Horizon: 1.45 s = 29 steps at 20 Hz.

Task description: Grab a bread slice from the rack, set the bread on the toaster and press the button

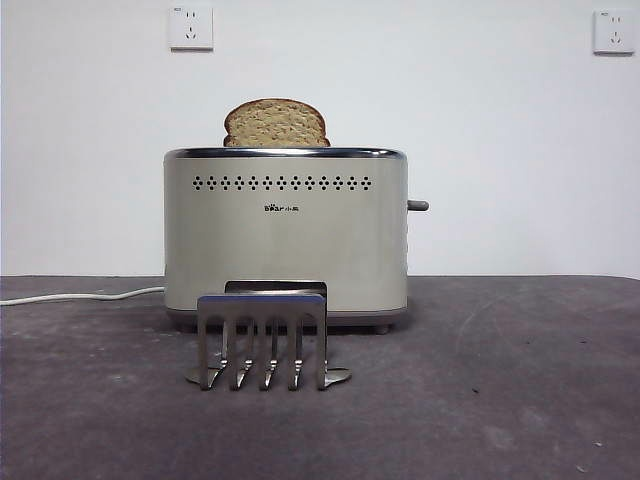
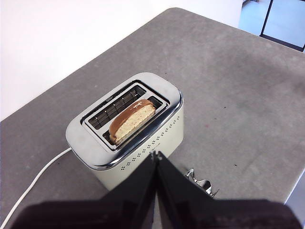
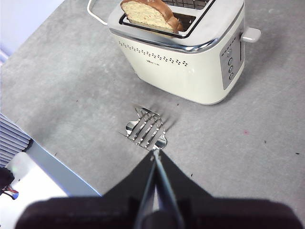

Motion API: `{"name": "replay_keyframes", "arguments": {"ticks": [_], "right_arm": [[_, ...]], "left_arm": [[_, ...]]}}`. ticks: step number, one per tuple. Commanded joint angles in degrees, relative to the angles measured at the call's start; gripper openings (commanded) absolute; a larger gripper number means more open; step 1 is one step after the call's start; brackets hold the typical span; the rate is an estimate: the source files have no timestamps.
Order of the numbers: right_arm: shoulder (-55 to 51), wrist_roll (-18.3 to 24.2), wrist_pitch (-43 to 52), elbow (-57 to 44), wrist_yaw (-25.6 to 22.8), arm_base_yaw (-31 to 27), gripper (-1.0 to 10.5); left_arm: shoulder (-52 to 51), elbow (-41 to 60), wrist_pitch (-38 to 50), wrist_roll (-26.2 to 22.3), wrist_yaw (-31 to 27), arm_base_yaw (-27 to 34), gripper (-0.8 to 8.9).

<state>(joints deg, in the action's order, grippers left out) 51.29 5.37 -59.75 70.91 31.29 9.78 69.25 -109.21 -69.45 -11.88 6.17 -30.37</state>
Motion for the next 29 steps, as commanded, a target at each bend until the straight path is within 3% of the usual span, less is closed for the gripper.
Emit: {"name": "replay_keyframes", "arguments": {"ticks": [1,5,8,11,16,19,24,29], "right_arm": [[-0.02,-0.07,0.17,-0.33,-0.17,0.09,0.0],[-0.02,-0.07,0.17,-0.33,-0.17,0.09,0.0],[-0.02,-0.07,0.2,-0.33,-0.17,0.09,0.0],[0.07,-0.07,0.17,-0.33,-0.17,0.09,0.0],[0.07,-0.07,0.17,-0.33,-0.17,0.09,0.0],[0.07,-0.07,0.17,-0.33,-0.17,0.09,0.0],[0.07,-0.07,0.17,-0.33,-0.17,0.09,0.0],[0.07,-0.07,0.17,-0.33,-0.17,0.09,0.0]], "left_arm": [[0.0,-0.02,-0.2,0.13,0.02,0.04,-0.04],[-2.78,0.09,2.32,-2.67,-1.18,4.81,-0.04],[-7.89,0.57,8.9,-2.08,3.21,13.14,-0.04],[-14.75,6.6,18.75,-2.47,3.13,19.74,-0.04],[-31.26,36.48,49.16,-4.46,2.8,27.82,-0.04],[-40.04,55.47,60.83,-4.68,2.8,30.82,-0.04],[-52.39,78.95,65.16,-4.66,2.21,32.35,-0.04],[-61.46,93.59,65.11,-4.31,-0.02,32.37,-0.04]]}}
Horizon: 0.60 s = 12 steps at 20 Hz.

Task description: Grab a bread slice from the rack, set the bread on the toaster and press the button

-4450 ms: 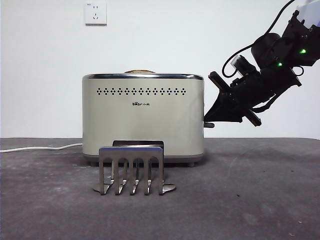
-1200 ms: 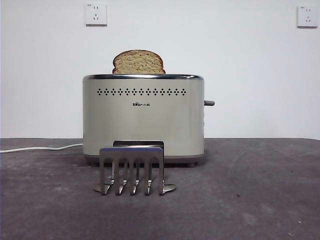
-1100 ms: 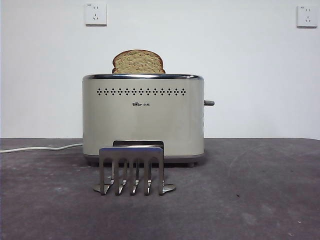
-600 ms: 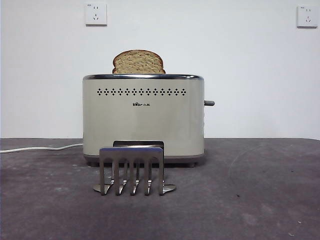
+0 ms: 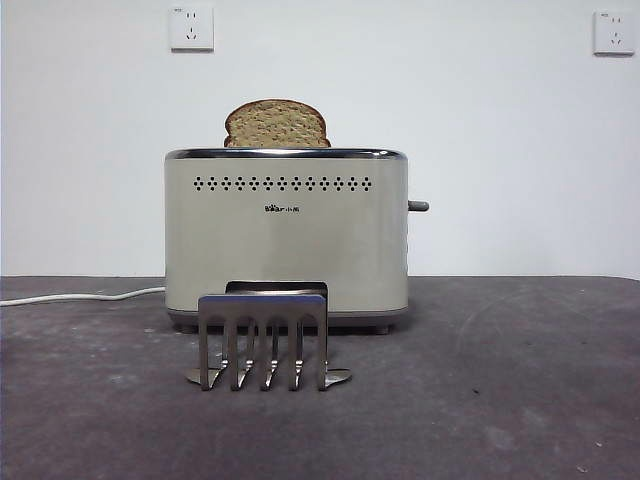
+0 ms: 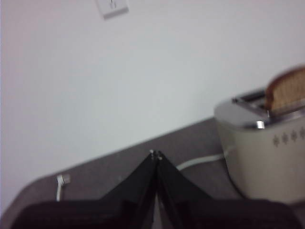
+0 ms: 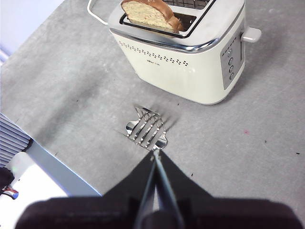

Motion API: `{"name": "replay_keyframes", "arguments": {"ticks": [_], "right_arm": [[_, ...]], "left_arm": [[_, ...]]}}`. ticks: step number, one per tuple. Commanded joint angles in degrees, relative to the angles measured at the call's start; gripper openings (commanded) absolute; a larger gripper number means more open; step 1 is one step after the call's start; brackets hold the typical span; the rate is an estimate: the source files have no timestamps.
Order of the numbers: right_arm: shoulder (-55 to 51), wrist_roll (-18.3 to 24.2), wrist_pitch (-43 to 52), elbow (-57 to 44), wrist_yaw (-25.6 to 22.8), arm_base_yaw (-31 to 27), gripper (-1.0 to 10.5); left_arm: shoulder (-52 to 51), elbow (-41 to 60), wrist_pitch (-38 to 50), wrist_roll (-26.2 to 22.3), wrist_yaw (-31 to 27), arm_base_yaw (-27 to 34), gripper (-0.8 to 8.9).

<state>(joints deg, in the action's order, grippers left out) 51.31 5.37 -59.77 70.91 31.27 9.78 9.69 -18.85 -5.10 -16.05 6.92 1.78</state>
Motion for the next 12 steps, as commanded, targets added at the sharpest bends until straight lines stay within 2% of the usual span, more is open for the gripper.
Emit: {"name": "replay_keyframes", "arguments": {"ticks": [1,7,12], "right_arm": [[0.04,-0.07,0.2,-0.33,-0.13,0.09,0.0],[0.04,-0.07,0.2,-0.33,-0.15,0.09,0.0],[0.04,-0.07,0.22,-0.33,-0.13,0.09,0.0]], "left_arm": [[-3.5,5.79,0.76,0.48,-1.25,0.22,-0.04],[-9.38,16.74,0.79,4.61,-2.51,0.22,-0.04],[-9.57,18.64,-1.18,6.51,-2.36,0.22,-0.04]]}}
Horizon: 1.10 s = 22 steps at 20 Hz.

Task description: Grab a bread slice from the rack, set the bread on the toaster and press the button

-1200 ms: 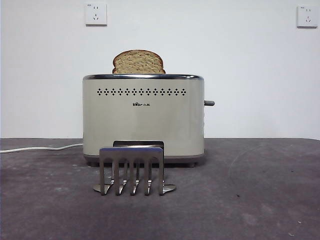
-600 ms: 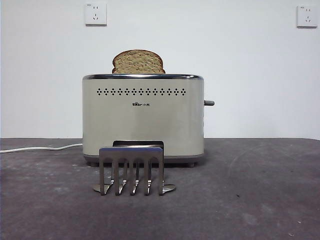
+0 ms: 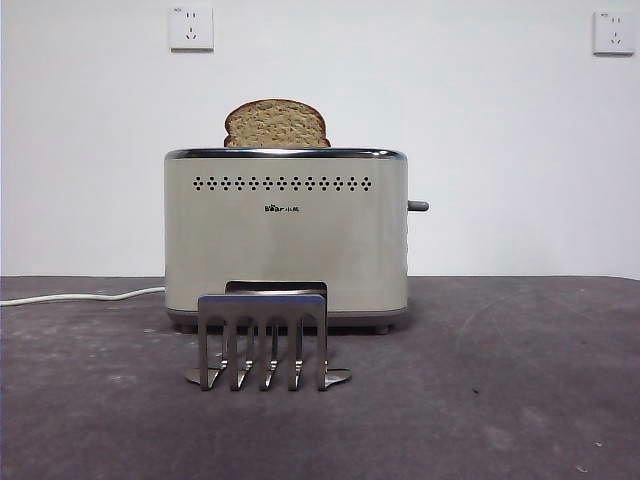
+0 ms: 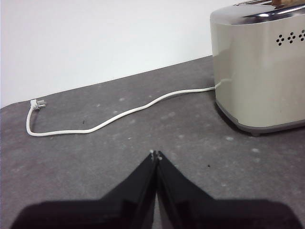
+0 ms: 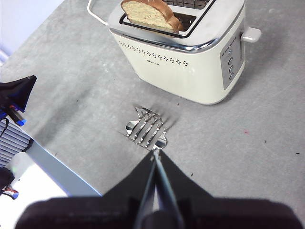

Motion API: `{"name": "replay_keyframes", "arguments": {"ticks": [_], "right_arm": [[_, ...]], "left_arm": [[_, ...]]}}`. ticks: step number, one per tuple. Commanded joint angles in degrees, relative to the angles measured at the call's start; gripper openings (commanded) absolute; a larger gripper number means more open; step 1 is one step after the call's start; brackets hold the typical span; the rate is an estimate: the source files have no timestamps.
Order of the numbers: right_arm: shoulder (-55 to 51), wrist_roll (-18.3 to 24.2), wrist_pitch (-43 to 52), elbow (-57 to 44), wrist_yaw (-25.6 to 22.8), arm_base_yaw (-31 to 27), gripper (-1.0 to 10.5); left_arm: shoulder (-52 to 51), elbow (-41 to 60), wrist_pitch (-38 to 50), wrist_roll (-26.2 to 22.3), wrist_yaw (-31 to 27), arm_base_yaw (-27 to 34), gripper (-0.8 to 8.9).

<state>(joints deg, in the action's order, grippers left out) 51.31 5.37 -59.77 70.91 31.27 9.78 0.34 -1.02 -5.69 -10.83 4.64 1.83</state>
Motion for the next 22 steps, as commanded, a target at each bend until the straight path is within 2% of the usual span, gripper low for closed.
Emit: {"name": "replay_keyframes", "arguments": {"ticks": [1,4,22], "right_arm": [[0.04,-0.07,0.2,-0.33,-0.15,0.09,0.0],[0.04,-0.07,0.2,-0.33,-0.13,0.09,0.0],[-0.59,0.94,0.13,-0.33,-1.05,-0.66,0.0]], "left_arm": [[-0.22,0.81,-1.81,1.79,-0.11,0.17,-0.04],[-0.22,0.81,-4.31,3.48,0.09,0.13,-0.04],[-0.22,0.81,-4.31,3.48,-0.07,0.13,-0.04]]}}
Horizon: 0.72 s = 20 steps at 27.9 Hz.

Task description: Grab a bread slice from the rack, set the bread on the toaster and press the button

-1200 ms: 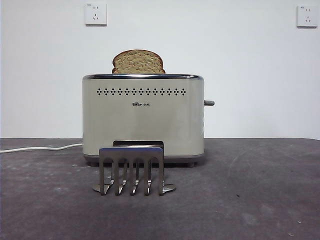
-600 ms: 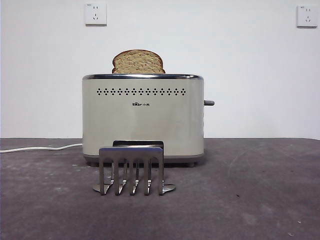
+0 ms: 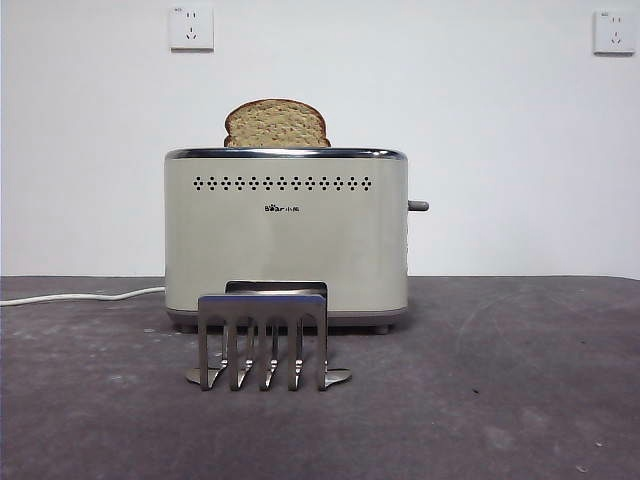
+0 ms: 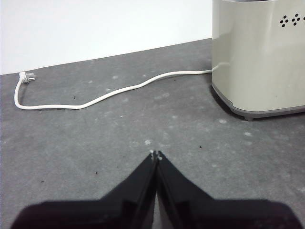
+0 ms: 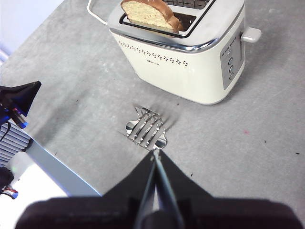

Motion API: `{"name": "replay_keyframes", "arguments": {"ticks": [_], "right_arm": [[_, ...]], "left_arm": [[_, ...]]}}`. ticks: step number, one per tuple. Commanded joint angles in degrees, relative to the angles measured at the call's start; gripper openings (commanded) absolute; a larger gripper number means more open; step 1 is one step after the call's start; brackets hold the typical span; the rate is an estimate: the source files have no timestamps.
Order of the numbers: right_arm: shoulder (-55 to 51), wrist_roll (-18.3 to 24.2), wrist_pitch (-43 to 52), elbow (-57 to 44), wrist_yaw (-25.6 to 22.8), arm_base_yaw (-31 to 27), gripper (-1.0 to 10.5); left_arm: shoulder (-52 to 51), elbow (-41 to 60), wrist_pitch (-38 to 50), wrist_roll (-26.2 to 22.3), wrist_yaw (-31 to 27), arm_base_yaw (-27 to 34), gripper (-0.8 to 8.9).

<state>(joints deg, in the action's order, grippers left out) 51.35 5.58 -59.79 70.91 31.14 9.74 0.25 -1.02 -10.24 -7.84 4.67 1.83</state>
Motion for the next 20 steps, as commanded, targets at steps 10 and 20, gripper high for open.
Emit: {"name": "replay_keyframes", "arguments": {"ticks": [10,20], "right_arm": [[-25.29,2.21,33.24,-25.57,-4.57,-7.56,0.0],[-41.4,1.27,54.64,-56.19,-14.23,-9.33,0.0]], "left_arm": [[-0.13,0.81,0.15,0.48,-0.09,0.13,-0.04],[-0.13,0.81,0.15,0.48,-0.09,0.13,-0.04]]}}
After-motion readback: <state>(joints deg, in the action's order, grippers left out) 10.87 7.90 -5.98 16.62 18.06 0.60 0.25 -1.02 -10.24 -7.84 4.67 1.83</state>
